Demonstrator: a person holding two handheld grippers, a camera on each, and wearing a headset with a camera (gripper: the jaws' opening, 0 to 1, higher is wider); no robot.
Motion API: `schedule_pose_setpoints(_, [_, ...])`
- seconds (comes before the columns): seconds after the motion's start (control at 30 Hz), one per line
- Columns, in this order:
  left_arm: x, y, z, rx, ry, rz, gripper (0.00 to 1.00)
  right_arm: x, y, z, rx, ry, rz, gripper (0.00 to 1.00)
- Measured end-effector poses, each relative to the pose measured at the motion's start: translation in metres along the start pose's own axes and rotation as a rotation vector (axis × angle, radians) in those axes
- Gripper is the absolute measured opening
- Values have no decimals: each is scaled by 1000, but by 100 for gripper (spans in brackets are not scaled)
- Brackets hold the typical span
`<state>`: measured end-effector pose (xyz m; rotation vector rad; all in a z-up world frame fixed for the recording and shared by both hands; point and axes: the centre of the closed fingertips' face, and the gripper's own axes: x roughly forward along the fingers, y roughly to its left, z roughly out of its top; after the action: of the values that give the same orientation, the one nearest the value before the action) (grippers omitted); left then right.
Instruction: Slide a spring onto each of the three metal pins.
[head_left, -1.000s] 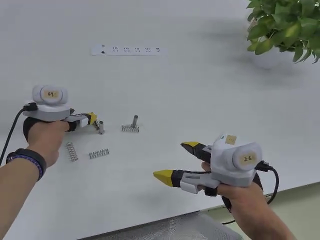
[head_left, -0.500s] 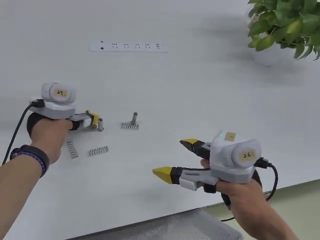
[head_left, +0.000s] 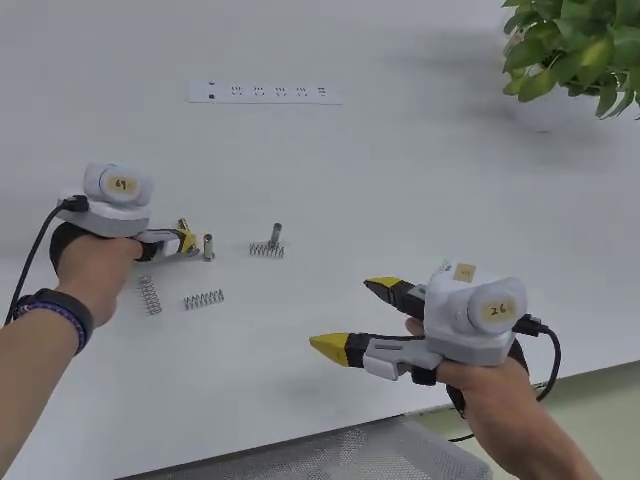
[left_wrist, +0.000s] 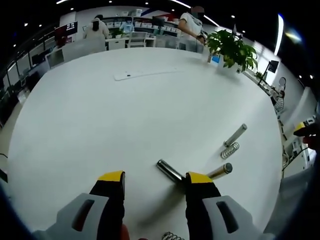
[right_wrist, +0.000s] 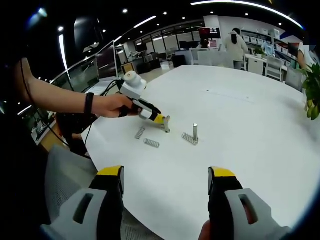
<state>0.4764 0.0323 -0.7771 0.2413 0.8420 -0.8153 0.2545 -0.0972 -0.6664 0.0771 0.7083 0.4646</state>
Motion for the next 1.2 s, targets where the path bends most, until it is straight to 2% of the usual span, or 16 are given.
schedule_pose_setpoints(0.13, [-3,0,-2,-1,10,5,43,-2,-1,0,1,-2,-4,67])
schedule_pose_setpoints(0.33, [-4,3,1,-21,2,15,40,-4,-2,-2,4,-1,-9,67])
schedule_pose_setpoints(0.5, [-3,4,-2,-65,9,31,33,-4,-2,-2,6,-1,-9,67])
schedule_pose_setpoints(0.57, [-3,4,-1,-71,3,31,27,-4,-2,-1,5,0,-9,66])
schedule_pose_setpoints(0.77, [-3,11,-2,-56,12,65,15,-4,-2,-2,5,-1,-7,65])
schedule_pose_setpoints(0.87, [-5,15,-6,-36,31,87,6,-4,-2,-3,4,1,-7,64])
schedule_pose_setpoints(1.2, [-1,21,-2,-58,43,95,2,-2,0,-2,1,0,-1,63])
